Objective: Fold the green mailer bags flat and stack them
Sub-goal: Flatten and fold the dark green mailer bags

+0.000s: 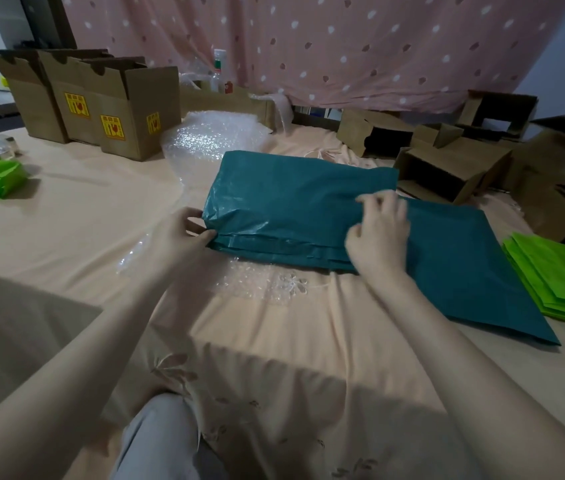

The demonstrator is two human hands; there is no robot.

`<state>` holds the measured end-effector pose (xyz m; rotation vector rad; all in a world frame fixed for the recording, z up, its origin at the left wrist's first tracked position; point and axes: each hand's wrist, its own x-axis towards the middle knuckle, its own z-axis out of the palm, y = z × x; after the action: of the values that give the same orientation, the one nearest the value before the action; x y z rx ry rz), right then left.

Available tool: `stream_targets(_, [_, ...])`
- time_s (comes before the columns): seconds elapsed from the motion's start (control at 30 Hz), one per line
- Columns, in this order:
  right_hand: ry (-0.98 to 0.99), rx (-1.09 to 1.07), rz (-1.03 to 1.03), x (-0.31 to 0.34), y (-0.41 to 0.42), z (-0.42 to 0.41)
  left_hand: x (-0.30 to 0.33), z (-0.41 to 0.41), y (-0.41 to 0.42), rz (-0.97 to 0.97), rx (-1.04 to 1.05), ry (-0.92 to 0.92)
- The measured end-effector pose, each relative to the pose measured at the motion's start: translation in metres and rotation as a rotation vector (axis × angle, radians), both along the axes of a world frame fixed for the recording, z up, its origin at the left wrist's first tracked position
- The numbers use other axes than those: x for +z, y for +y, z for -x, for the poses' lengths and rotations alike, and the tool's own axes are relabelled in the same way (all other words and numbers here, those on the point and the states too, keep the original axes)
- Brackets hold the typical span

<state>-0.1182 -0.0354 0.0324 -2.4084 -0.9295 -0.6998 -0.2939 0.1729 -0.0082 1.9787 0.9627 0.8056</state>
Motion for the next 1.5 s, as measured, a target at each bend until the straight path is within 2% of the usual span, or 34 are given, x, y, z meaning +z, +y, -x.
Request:
stream_targets(0.07, [-0.124, 0.245, -0.016, -0.001, 0.018, 0.033, -0.001, -0.002, -0.005, -0.005, 0.023, -0.037])
stream_targets(0.13, [-0.169, 0.467, 0.053, -0.014, 0.037, 0.067, -0.005, 0.0, -0.014, -0.104, 0.054, -0.07])
stream_targets(0.23, [-0.049, 0.592, 0.239, -0.034, 0.059, 0.102, -0.012, 0.005, -0.031, -0.525, 0.035, -0.038])
stream_targets(0.3, [0.054, 0.558, 0.363, -0.045, 0.064, 0.108, -0.017, 0.008, -0.041, -0.651, -0.108, 0.097])
stream_targets(0.4, [0.145, 0.487, 0.488, -0.053, 0.063, 0.105, -0.025, 0.01, -0.046, -0.591, -0.225, 0.32])
stream_targets(0.47, [0.161, 0.473, 0.5, -0.053, 0.061, 0.105, -0.027, 0.01, -0.046, -0.622, -0.231, 0.411])
stream_targets(0.7, [0.023, 0.438, 0.447, -0.051, 0.051, 0.102, -0.028, -0.001, -0.048, -0.815, -0.143, 0.564])
stream_targets(0.87, [0.11, 0.39, 0.538, -0.055, 0.046, 0.085, -0.026, -0.01, -0.055, -0.85, -0.074, 0.702])
stream_targets(1.0, [0.212, 0.378, 0.549, -0.053, 0.045, 0.078, -0.03, -0.014, -0.059, -0.817, -0.042, 0.639])
stream_targets(1.13, [0.277, 0.354, 0.505, -0.051, 0.041, 0.073, -0.032, -0.016, -0.057, -0.875, -0.068, 0.582])
stream_targets(1.23, [0.264, 0.321, 0.509, -0.051, 0.03, 0.068, -0.03, -0.017, -0.056, -0.806, -0.146, 0.571])
stream_targets(1.5, [0.342, 0.222, 0.537, -0.05, 0.007, 0.048, -0.019, -0.026, -0.058, -0.768, -0.107, 0.625])
